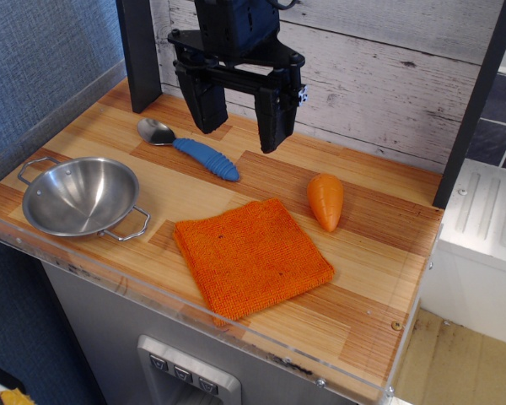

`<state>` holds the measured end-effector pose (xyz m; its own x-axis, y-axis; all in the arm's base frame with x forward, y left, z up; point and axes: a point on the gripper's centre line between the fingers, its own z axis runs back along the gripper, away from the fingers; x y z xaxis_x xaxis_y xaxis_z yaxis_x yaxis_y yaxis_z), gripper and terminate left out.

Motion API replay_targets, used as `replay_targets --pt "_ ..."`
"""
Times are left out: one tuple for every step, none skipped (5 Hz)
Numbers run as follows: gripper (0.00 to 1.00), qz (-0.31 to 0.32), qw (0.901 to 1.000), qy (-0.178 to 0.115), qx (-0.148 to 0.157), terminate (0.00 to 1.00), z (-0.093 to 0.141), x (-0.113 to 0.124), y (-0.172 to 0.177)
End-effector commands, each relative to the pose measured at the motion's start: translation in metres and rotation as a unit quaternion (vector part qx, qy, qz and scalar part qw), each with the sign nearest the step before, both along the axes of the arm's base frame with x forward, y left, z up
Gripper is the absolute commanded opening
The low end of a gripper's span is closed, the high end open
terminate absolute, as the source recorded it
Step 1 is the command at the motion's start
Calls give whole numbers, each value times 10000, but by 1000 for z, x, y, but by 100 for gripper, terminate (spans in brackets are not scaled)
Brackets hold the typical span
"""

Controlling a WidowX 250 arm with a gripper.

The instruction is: Put the pan on the cloth.

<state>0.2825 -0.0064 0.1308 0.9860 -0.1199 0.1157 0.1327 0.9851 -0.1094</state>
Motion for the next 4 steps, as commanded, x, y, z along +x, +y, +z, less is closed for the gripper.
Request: replay_targets --pt "100 0 10000 0 0 0 0 0 0" --pt "100 711 9967 73 395 0 -8 -5 24" --pt "100 1318 9896 284 504 0 -20 -9 43" --pt "100 1786 9809 388 666 0 -32 -12 57"
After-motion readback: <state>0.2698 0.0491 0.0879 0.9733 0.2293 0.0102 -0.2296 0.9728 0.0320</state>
